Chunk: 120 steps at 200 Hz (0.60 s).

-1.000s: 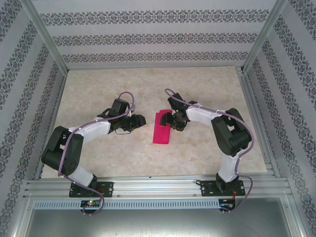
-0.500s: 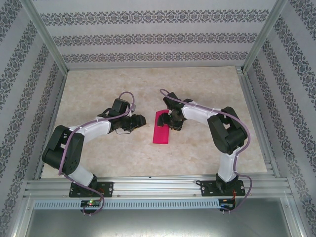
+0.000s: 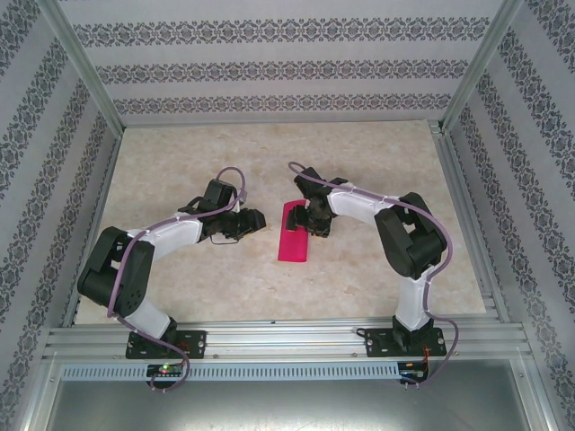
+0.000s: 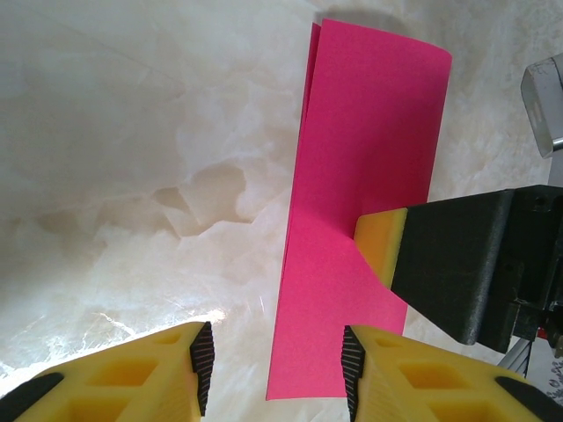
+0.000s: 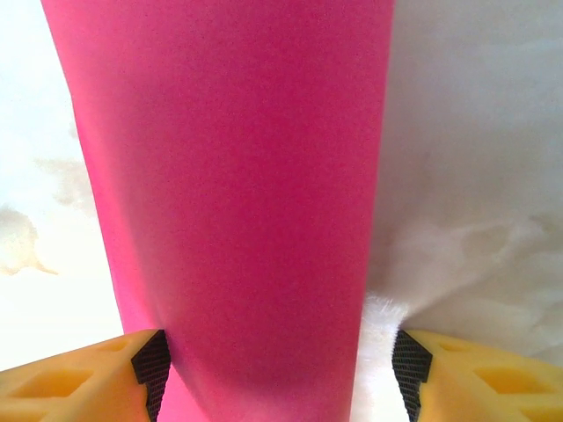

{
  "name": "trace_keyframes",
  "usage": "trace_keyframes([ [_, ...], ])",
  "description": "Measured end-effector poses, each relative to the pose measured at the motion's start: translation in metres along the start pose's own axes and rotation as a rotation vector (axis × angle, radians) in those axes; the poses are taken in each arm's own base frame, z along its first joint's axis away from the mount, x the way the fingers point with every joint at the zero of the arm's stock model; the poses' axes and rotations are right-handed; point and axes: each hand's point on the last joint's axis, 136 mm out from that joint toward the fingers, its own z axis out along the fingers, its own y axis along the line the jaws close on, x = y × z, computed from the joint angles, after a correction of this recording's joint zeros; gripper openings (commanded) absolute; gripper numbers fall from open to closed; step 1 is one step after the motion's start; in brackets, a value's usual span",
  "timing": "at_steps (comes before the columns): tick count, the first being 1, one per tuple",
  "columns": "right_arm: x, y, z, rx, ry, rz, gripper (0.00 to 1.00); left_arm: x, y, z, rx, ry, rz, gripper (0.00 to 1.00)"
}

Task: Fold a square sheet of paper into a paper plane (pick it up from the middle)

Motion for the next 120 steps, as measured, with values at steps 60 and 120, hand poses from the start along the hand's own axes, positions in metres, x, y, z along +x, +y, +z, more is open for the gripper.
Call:
trace_keyframes([
  [60, 0.0003, -0.001, 0.0016, 0.036, -0.005, -0.01, 0.71, 0.0, 0.0001, 0.0001, 0.0, 0.0, 0.0, 0.45],
  [120, 0.0, -0.0022, 0.0021, 0.045, -0.009, -0.011, 0.71, -0.0002, -0.0007, 0.0, 0.002, 0.001, 0.0, 0.4],
])
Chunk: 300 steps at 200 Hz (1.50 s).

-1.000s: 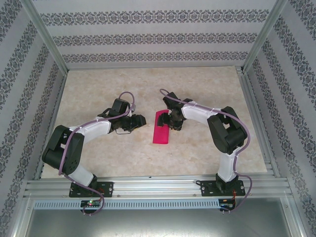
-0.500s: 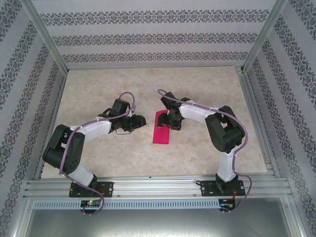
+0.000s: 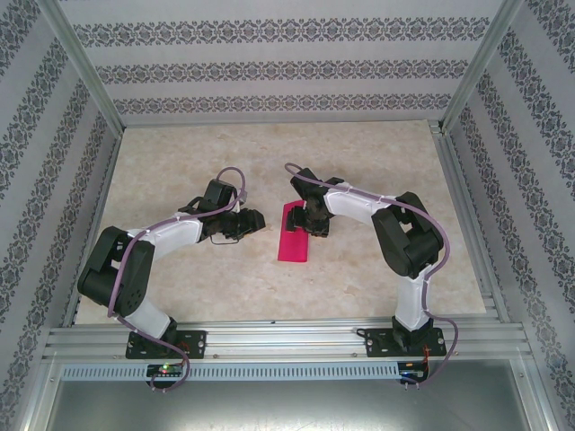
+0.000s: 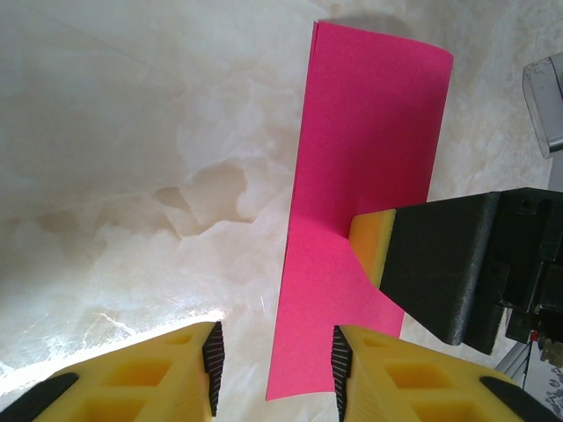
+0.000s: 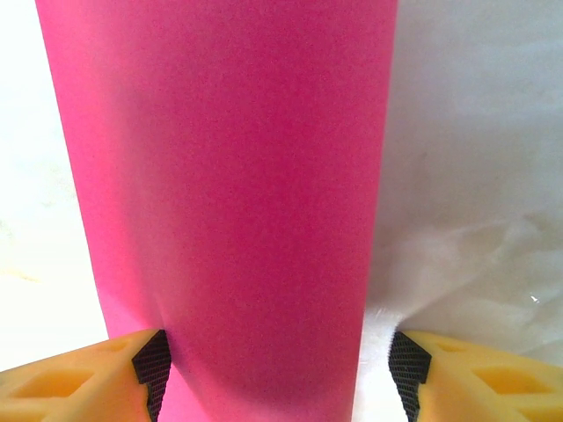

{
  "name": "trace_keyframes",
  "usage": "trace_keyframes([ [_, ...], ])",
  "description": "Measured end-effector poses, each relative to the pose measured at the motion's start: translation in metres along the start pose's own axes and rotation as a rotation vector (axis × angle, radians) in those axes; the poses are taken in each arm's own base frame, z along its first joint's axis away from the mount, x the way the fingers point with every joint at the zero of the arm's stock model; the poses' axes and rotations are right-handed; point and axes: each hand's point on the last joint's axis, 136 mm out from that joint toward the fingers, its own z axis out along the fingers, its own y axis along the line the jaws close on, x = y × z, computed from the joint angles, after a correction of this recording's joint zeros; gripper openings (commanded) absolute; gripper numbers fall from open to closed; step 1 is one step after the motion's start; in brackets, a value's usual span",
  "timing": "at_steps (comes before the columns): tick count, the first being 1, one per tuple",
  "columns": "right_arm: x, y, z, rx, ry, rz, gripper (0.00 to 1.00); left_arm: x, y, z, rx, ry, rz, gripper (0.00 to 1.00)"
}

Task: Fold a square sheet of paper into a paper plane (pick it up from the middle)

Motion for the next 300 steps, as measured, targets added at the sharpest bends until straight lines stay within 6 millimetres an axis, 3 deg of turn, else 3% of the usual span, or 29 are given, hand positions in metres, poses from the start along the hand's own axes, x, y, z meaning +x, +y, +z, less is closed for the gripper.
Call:
trace_keyframes([
  [20, 0.0, 0.0, 0.0, 0.002, 0.001, 0.0, 0.71, 0.0, -0.002, 0.0, 0.008, 0.003, 0.001, 0.39],
  [40, 0.0, 0.0, 0.001, 0.002, 0.001, 0.001, 0.71, 0.001, -0.004, 0.002, 0.021, 0.016, -0.006, 0.31],
  [75, 0.0, -0.001, 0.001, 0.003, 0.001, 0.001, 0.71, -0.001, -0.006, 0.015, 0.044, 0.051, -0.035, 0.0],
  [168, 0.0, -0.001, 0.002, 0.007, 0.002, 0.001, 0.71, 0.0, -0.018, 0.062, 0.04, 0.136, -0.043, 0.0],
  [300, 0.0, -0.003, 0.004, 0.018, 0.003, 0.004, 0.71, 0.001, -0.021, 0.081, 0.015, 0.178, -0.046, 0.0],
])
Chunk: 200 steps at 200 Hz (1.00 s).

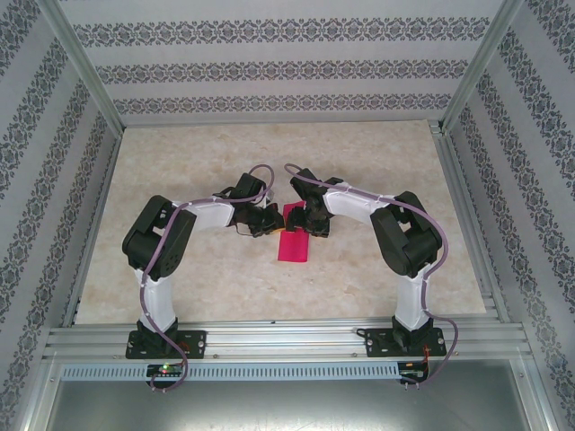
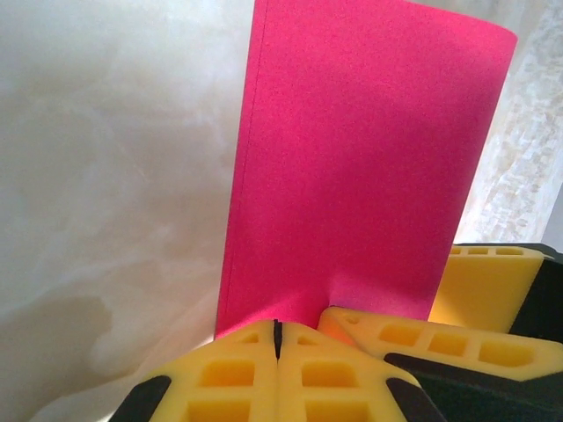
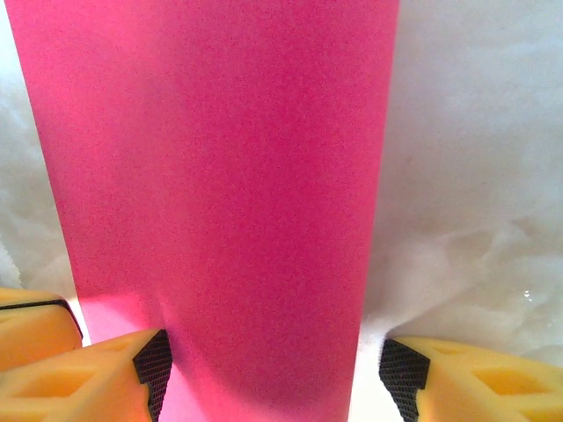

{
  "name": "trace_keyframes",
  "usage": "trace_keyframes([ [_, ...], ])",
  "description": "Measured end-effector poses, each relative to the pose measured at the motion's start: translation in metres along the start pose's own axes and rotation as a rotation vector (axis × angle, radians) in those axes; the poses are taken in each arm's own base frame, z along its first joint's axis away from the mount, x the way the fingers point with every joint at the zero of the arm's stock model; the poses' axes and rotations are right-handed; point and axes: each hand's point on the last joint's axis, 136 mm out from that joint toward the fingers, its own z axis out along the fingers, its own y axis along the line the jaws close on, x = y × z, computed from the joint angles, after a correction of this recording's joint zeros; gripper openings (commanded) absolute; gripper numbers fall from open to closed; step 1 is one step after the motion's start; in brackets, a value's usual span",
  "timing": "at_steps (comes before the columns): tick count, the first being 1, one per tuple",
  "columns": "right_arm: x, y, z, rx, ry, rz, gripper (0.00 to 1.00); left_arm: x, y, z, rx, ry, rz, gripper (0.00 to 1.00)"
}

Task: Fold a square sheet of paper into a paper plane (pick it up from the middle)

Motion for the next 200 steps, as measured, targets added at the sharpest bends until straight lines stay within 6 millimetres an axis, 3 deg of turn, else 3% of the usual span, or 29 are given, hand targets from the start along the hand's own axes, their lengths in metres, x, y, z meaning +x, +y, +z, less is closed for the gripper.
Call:
trace_keyframes([
  [134, 0.0, 0.003, -0.001, -0.023, -0.003, 0.002, 0.72, 0.002, 0.01, 0.006, -0.055, -0.007, -0.006, 0.0],
  [200, 0.0, 0.005, -0.009, -0.124, -0.034, 0.016, 0.73, 0.002, 0.01, 0.006, -0.058, -0.006, 0.0, 0.0],
])
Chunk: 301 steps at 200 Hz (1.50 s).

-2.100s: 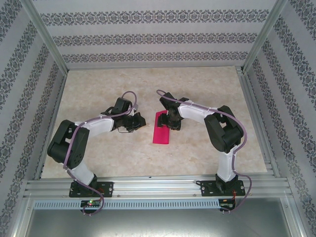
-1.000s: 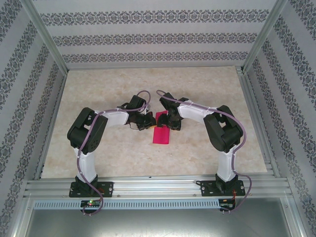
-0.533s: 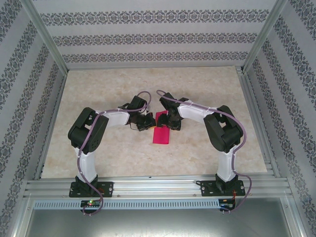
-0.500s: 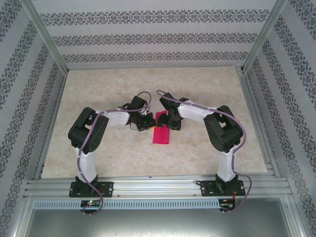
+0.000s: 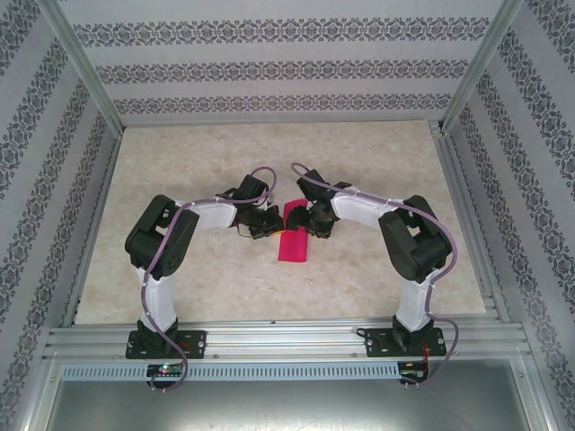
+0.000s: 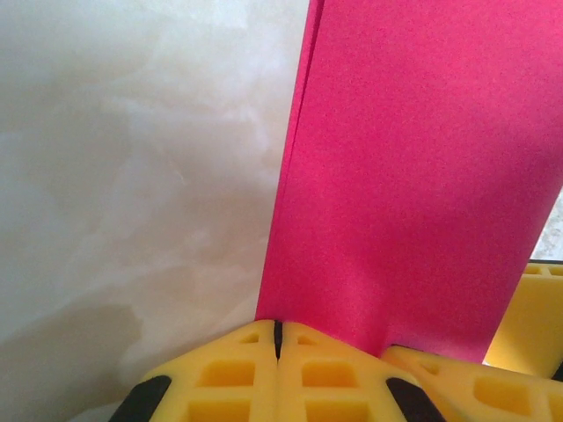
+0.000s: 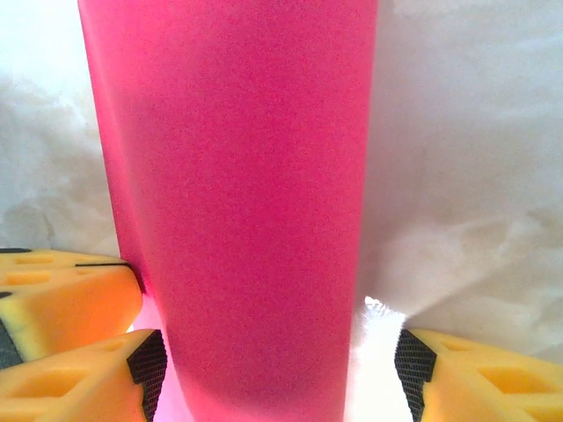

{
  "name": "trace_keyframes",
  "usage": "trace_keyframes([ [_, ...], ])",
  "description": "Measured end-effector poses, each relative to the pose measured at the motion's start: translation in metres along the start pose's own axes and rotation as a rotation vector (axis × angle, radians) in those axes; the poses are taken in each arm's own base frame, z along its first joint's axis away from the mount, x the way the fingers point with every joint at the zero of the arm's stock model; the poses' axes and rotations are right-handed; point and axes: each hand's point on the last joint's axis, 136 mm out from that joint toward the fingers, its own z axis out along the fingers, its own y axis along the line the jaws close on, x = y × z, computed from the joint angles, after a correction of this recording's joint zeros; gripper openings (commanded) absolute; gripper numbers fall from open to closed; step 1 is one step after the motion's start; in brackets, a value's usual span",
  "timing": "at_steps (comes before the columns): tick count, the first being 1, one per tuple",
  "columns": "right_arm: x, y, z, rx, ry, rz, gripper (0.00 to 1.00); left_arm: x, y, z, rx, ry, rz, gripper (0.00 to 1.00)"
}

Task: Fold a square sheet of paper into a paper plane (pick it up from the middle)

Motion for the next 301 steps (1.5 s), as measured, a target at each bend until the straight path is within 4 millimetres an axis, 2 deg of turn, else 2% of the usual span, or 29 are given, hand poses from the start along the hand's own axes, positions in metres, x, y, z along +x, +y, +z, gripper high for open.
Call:
trace_keyframes([
  [35, 0.003, -0.009, -0.006, -0.043, -0.006, 0.025, 0.71, 0.0, 0.0, 0.0, -0.001, 0.0, 0.0, 0.0],
  [90, 0.005, -0.009, -0.005, -0.064, -0.013, 0.03, 0.67, 0.0, 0.0, 0.0, -0.001, 0.001, 0.003, 0.0],
  [114, 0.005, -0.01, -0.005, -0.06, -0.012, 0.033, 0.67, 0.001, -0.001, -0.003, -0.003, -0.007, 0.01, 0.12],
  [126, 0.004, -0.011, -0.006, -0.056, -0.013, 0.033, 0.67, 0.002, -0.004, -0.014, -0.008, -0.031, 0.018, 0.22],
  [135, 0.004, -0.012, -0.006, -0.05, -0.012, 0.035, 0.67, 0.002, -0.008, -0.027, -0.011, -0.063, 0.03, 0.24],
  [173, 0.003, -0.014, -0.005, -0.021, -0.007, 0.039, 0.66, -0.014, -0.043, -0.097, 0.009, -0.28, 0.102, 0.26],
  [193, 0.003, -0.015, -0.004, -0.003, -0.009, 0.036, 0.64, -0.02, -0.044, -0.116, -0.003, -0.351, 0.106, 0.26],
  [238, 0.003, -0.015, -0.003, 0.018, 0.007, 0.038, 0.66, -0.012, -0.015, -0.11, -0.08, -0.334, 0.066, 0.26],
  [301, 0.003, -0.016, -0.002, 0.053, 0.027, 0.032, 0.66, -0.01, -0.01, -0.104, -0.089, -0.313, 0.056, 0.25],
])
